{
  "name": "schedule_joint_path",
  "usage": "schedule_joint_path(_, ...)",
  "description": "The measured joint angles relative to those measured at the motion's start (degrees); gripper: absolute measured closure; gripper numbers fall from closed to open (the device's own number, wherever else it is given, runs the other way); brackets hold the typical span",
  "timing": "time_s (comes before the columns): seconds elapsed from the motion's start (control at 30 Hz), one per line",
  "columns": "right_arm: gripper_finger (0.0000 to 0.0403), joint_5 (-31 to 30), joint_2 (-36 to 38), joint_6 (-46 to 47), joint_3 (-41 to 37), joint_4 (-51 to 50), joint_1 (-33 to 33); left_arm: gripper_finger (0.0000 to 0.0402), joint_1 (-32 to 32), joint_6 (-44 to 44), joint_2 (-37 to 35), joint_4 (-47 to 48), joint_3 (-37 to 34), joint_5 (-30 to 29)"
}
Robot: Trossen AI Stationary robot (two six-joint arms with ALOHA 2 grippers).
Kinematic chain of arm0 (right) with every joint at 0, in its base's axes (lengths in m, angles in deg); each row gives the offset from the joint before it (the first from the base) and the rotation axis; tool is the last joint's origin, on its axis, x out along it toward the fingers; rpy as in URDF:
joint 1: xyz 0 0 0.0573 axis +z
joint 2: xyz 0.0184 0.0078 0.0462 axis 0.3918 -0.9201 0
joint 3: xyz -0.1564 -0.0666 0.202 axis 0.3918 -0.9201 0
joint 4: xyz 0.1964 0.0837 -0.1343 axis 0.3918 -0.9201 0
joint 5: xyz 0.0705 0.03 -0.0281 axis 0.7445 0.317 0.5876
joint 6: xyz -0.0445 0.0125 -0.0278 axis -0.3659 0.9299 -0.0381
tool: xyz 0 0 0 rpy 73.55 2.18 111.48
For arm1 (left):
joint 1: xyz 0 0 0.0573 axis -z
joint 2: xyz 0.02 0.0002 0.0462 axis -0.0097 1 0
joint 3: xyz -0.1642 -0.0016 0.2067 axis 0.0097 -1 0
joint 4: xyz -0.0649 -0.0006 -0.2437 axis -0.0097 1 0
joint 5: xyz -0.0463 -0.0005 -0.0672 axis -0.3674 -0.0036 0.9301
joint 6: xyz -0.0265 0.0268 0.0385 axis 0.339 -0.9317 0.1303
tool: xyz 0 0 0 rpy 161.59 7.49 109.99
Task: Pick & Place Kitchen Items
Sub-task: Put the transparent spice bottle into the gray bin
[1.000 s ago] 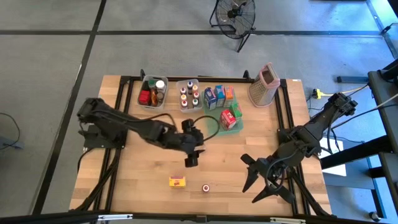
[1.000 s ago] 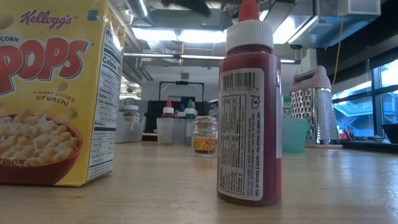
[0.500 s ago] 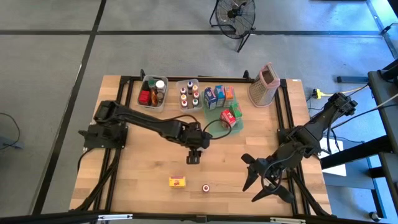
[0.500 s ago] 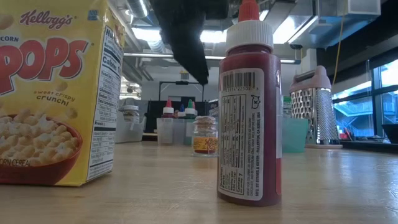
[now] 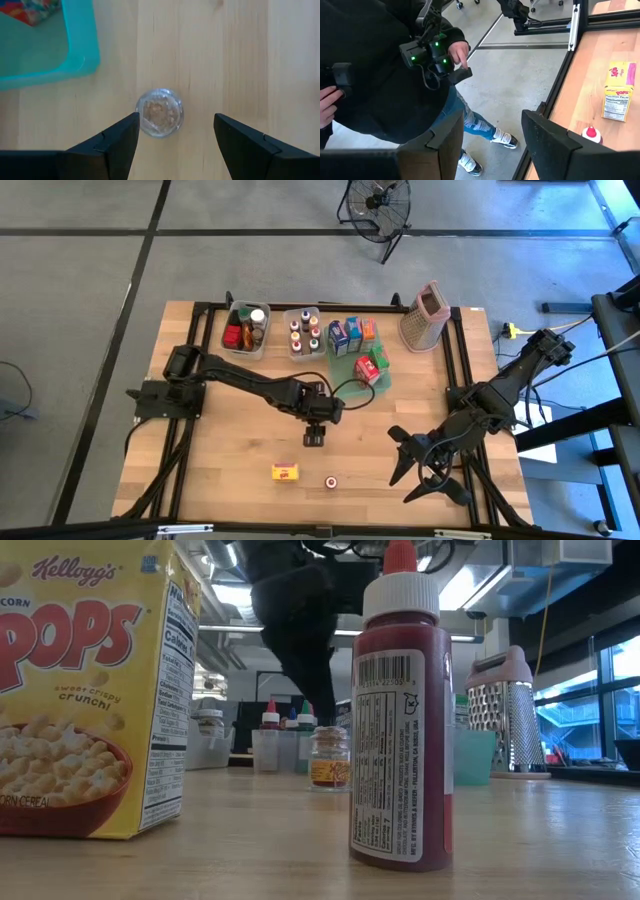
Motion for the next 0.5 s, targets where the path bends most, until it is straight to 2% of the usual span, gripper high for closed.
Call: schedule_joint_path(0.5, 0.0201, 0.0, 0.0, -0.2, 0.0, 0.0, 0.0, 0.0151, -1.8, 0.0, 1.9, -3.2, 0.0, 0.4)
